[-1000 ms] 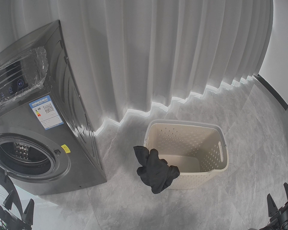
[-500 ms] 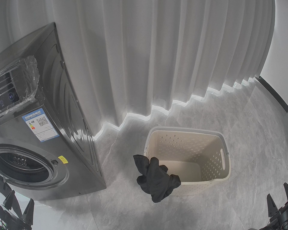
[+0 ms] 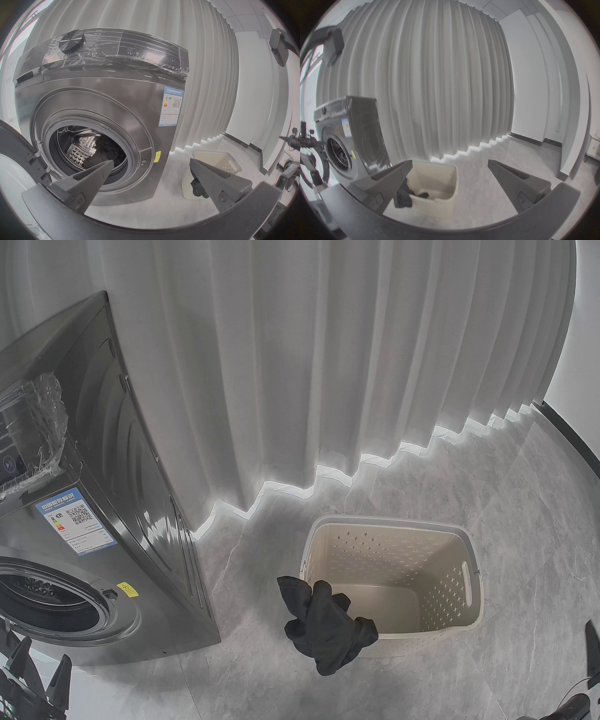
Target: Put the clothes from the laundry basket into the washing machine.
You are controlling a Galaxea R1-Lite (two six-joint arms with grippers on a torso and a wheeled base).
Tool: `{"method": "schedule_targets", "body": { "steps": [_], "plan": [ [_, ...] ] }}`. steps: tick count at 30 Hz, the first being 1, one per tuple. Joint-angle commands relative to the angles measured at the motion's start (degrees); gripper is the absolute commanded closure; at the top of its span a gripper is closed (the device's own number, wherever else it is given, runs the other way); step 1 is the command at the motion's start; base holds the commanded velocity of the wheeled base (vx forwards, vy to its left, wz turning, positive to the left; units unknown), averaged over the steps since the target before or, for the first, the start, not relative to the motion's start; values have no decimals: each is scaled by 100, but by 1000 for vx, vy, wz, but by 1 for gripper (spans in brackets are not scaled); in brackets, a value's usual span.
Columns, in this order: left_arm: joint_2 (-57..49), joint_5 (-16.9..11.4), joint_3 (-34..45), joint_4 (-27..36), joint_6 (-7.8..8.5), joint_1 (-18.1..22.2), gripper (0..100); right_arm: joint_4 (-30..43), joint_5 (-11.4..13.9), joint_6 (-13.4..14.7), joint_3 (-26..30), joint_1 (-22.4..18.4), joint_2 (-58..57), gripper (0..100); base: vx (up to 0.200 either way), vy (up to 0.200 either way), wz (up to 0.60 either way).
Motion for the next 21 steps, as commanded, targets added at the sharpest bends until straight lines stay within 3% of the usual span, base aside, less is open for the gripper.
{"method": "schedule_targets", "body": {
  "steps": [1, 3, 6, 8, 21],
  "plan": [
    [9, 8, 101, -1, -12, -2, 0, -59, 613, 857, -1242, 850, 1683, 0, 0, 0, 0],
    [9, 8, 101, 7, -21, -2, 0, -76, 859, 1340, -1189, 1307, 2220, 0, 0, 0, 0],
    [9, 0, 101, 7, -21, -2, 0, -173, 1026, 1577, -1233, 1817, 2905, 0, 0, 0, 0],
    [9, 0, 101, 7, -21, -2, 0, -472, 1035, 1595, -1304, 2045, 3599, 0, 0, 0, 0],
    [9, 17, 101, -1, -12, -2, 0, -2801, 1096, 1595, -1418, 2309, 7106, 0, 0, 0, 0]
  ]
}}
